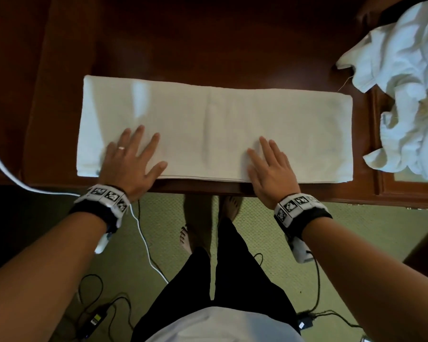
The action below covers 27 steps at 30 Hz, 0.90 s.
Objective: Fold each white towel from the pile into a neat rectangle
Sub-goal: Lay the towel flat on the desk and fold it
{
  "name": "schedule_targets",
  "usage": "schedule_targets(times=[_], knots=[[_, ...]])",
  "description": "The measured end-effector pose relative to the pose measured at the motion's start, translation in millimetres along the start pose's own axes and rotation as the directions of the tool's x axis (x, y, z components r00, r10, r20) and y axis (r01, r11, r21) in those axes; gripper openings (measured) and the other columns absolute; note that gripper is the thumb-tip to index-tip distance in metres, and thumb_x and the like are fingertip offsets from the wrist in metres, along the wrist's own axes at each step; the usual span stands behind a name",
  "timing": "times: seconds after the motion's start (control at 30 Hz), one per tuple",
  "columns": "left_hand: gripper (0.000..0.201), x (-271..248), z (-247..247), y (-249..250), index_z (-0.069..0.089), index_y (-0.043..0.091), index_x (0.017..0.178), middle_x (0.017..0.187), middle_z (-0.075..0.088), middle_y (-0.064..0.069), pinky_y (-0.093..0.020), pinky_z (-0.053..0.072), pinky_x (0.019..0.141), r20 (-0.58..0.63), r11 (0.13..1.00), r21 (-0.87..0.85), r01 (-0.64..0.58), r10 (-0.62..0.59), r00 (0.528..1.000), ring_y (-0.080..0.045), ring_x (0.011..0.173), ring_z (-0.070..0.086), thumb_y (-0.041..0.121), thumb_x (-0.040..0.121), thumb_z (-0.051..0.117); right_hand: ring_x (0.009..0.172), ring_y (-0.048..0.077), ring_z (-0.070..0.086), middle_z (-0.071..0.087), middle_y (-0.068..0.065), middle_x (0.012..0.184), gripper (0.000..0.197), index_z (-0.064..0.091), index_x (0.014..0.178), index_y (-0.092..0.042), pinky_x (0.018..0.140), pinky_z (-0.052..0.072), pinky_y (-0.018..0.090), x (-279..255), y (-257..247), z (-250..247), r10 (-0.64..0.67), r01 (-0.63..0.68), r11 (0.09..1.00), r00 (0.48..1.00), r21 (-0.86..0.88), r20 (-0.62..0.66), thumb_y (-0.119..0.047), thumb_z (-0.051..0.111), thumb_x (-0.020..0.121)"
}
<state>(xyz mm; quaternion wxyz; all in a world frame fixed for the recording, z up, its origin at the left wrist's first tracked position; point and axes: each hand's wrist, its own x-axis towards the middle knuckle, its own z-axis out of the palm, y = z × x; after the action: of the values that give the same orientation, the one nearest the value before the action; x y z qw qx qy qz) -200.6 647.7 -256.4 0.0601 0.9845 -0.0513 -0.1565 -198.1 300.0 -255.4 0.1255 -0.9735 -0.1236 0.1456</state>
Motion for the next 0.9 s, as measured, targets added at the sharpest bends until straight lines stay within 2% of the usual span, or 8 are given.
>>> schedule_targets(times=[0.1, 0.2, 0.3, 0.37, 0.47, 0.57, 0.77, 0.9], knots=[[0.076, 14, 10, 1, -0.005, 0.039, 0.158, 0.168, -0.009, 0.001, -0.062, 0.014, 0.119, 0.065, 0.997, 0.068, -0.045, 0.040, 0.997, -0.030, 0.155, -0.001, 0.074, 0.090, -0.002, 0.151, 0.032, -0.015, -0.017, 0.003, 0.165, 0.058, 0.002, 0.157, -0.036, 0.120, 0.000, 0.054, 17, -17, 12, 0.075, -0.064, 0.995, 0.986, -0.074, 0.151, -0.053, 0.016, 0.103], [0.079, -1, 19, -41, -0.019, 0.038, 0.155, 0.166, -0.020, 0.000, -0.063, 0.011, 0.119, 0.098, 0.989, 0.116, 0.088, -0.100, 0.990, -0.031, 0.154, -0.007, 0.079, 0.089, -0.004, 0.146, 0.027, -0.031, -0.034, -0.006, 0.159, 0.062, -0.018, 0.151, -0.045, 0.119, -0.009, 0.057, 12, -8, 14, 0.099, -0.069, 0.988, 0.970, -0.139, 0.224, -0.065, 0.008, 0.099], [0.083, -12, 7, -68, -0.010, 0.030, 0.158, 0.168, -0.013, -0.005, -0.065, 0.013, 0.117, 0.120, 0.966, 0.082, 0.245, -0.253, 0.960, -0.031, 0.154, -0.003, 0.076, 0.092, 0.013, 0.148, 0.031, -0.025, -0.027, -0.004, 0.162, 0.066, -0.011, 0.154, -0.044, 0.120, -0.005, 0.058, 13, -7, 10, 0.104, -0.068, 0.986, 0.967, -0.154, 0.233, -0.066, 0.015, 0.097], [0.084, -1, -5, -62, 0.003, 0.021, 0.159, 0.167, -0.002, -0.012, -0.064, 0.014, 0.119, 0.072, 0.955, 0.077, 0.286, -0.291, 0.954, -0.033, 0.154, 0.002, 0.071, 0.094, 0.020, 0.151, 0.037, -0.003, -0.002, 0.006, 0.166, 0.068, 0.015, 0.155, -0.035, 0.120, 0.007, 0.058, 22, -19, 5, 0.102, -0.085, 0.990, 0.983, -0.116, 0.151, -0.061, 0.027, 0.093], [0.078, 36, -18, -32, 0.008, 0.024, 0.160, 0.168, 0.002, -0.012, -0.057, 0.010, 0.121, -0.023, 0.989, 0.038, 0.141, -0.140, 0.990, -0.032, 0.154, 0.003, 0.066, 0.097, 0.026, 0.144, 0.042, 0.023, 0.027, 0.015, 0.159, 0.065, 0.040, 0.147, -0.020, 0.116, 0.022, 0.058, 49, -43, 1, 0.037, -0.036, 0.997, 0.999, -0.064, 0.014, -0.054, 0.035, 0.092], [0.076, 68, -10, 5, 0.003, 0.032, 0.160, 0.168, -0.007, -0.005, -0.058, 0.006, 0.122, 0.029, 0.999, 0.043, -0.027, 0.025, 0.999, -0.030, 0.155, -0.005, 0.069, 0.095, 0.018, 0.147, 0.043, 0.016, 0.017, 0.014, 0.163, 0.062, 0.032, 0.153, -0.023, 0.116, 0.018, 0.061, 85, -69, 4, -0.051, 0.051, 0.995, 0.999, -0.090, 0.003, -0.052, 0.033, 0.098], [0.078, 73, 23, 12, -0.011, 0.037, 0.157, 0.167, -0.017, 0.000, -0.065, 0.003, 0.118, 0.034, 0.992, 0.027, 0.123, -0.124, 0.992, -0.036, 0.153, -0.009, 0.075, 0.093, 0.012, 0.152, 0.033, -0.007, -0.008, 0.003, 0.166, 0.068, 0.005, 0.157, -0.038, 0.120, 0.003, 0.056, 105, -26, 11, -0.049, 0.064, 0.980, 0.995, -0.187, 0.083, -0.068, 0.019, 0.097], [0.082, 77, 23, 13, -0.008, 0.037, 0.158, 0.168, -0.013, 0.000, -0.066, 0.003, 0.117, 0.021, 0.989, 0.010, 0.148, -0.149, 0.989, -0.037, 0.153, -0.006, 0.078, 0.089, 0.010, 0.152, 0.025, -0.012, -0.013, 0.000, 0.166, 0.066, -0.001, 0.156, -0.043, 0.121, -0.001, 0.056, 65, 93, -15, 0.277, -0.273, 0.953, 0.961, -0.129, 0.013, -0.067, 0.013, 0.096]])
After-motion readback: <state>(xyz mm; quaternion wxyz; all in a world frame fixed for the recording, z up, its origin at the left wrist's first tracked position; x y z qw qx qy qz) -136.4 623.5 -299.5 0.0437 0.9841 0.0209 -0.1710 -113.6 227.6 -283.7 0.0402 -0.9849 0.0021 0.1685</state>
